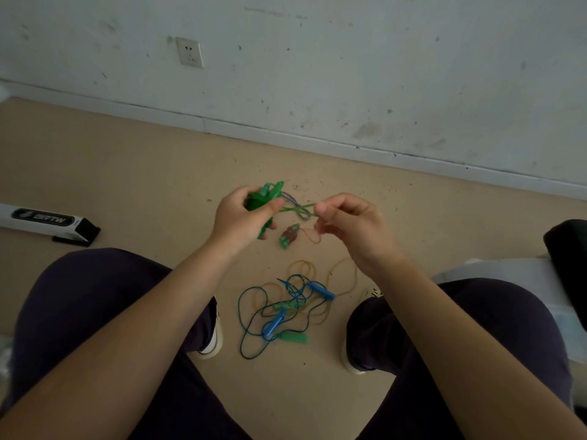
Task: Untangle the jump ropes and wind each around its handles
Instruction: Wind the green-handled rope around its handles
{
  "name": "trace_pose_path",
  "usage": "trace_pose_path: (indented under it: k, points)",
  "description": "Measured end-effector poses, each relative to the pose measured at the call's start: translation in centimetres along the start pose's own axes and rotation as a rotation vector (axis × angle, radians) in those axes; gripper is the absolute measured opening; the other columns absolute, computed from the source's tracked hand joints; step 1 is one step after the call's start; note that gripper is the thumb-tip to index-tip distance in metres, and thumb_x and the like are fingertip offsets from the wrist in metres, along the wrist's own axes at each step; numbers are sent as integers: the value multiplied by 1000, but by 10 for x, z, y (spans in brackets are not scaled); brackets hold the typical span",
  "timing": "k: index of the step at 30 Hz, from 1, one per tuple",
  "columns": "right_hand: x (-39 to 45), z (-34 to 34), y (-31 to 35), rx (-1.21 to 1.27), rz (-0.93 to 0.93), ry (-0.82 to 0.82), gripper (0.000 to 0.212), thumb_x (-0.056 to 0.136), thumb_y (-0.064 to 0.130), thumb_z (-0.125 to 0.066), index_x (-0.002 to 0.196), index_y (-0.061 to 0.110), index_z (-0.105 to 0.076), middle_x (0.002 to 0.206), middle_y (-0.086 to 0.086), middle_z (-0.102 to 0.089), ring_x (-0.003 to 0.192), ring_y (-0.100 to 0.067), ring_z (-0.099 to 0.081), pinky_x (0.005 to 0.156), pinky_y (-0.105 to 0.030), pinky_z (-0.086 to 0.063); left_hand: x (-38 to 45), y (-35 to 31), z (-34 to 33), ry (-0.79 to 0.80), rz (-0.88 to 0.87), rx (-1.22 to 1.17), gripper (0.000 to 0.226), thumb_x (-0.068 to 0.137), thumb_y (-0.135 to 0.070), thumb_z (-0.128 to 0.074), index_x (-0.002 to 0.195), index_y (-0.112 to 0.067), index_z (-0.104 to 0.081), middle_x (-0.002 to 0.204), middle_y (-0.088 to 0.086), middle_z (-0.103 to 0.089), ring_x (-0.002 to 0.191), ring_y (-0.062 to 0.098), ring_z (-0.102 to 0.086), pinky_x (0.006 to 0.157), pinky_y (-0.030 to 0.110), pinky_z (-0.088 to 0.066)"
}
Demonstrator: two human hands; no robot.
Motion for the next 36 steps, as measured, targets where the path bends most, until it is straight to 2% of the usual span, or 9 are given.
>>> trace_pose_path:
  k: [4, 7, 10, 13, 18, 22, 28, 31, 36]
  points:
    - [2, -8, -2, 356, -51, 121, 11, 86, 14, -64, 76, 19, -65, 106, -5, -70, 111, -24, -61, 105, -38, -42, -3, 3, -12, 127, 0, 26, 62, 68, -50, -83, 120, -21, -67, 104, 3, -74, 88, 22, -73, 71, 36, -56]
    - [5, -6, 0, 386, -31, 185, 10, 91, 9, -57, 93, 15, -65, 117, -8, -68, 123, -30, -58, 113, -41, -38, -5, 2, -14, 158, -4, 13, 72, 60, -60, -82, 121, -25, -68, 107, 2, -74, 98, 26, -71, 82, 43, -57]
    - [7, -3, -1, 351, -28, 157, 14, 88, 6, -60, 99, 10, -67, 109, -11, -71, 108, -28, -66, 104, -38, -47, -8, -1, -16, 179, -9, -9, 73, 56, -60, -81, 119, -26, -69, 104, 1, -75, 96, 25, -71, 78, 39, -55]
    - [8, 1, -4, 234, -30, 72, 13, 82, 9, -65, 94, 9, -67, 95, -8, -74, 85, -20, -70, 84, -30, -54, -13, -3, -20, 214, -22, -14, 66, 58, -57, -81, 116, -29, -69, 102, -2, -75, 92, 24, -72, 71, 35, -52]
    - [8, 4, -2, 62, 1, 9, 12, 89, -3, -62, 97, 4, -56, 84, -13, -74, 66, -20, -66, 59, -22, -49, -18, -9, -25, 247, -28, -54, 59, 64, -48, -85, 115, -25, -67, 96, 3, -76, 79, 20, -73, 63, 31, -51]
    - [7, 5, -2, 23, 0, -23, 29, 86, -3, -66, 94, 10, -42, 77, -12, -73, 62, -21, -65, 57, -23, -45, -20, -12, -26, 266, -4, -114, 60, 67, -52, -78, 116, -19, -68, 92, 5, -74, 74, 21, -71, 54, 29, -51]
    - [8, 10, -1, -118, 12, -120, 15, 83, 1, -73, 96, 1, -66, 82, -16, -73, 62, -18, -66, 55, -18, -46, -16, -10, -26, 284, 19, -113, 31, 90, -29, -70, 118, -14, -67, 98, 9, -73, 81, 26, -73, 57, 32, -53]
    - [8, 10, -1, -164, 18, -157, 15, 82, 1, -74, 96, -3, -68, 81, -14, -73, 59, -15, -65, 56, -16, -48, -19, -13, -28, 302, 6, -130, 29, 91, -23, -69, 119, -14, -67, 100, 9, -73, 82, 26, -73, 57, 32, -53]
    - [7, 8, 1, -195, 61, -159, 10, 82, 2, -75, 90, 4, -70, 79, -12, -74, 61, -18, -66, 64, -26, -54, -19, -16, -27, 298, -4, -129, 34, 91, -21, -69, 124, -13, -64, 104, 10, -73, 82, 23, -73, 59, 29, -54]
Point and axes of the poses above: each hand's wrist, its own x-axis towards the middle knuckle, its own z-axis out of the back of the hand, y = z × x, the point moved 7 cm from there along x, towards the middle knuckle
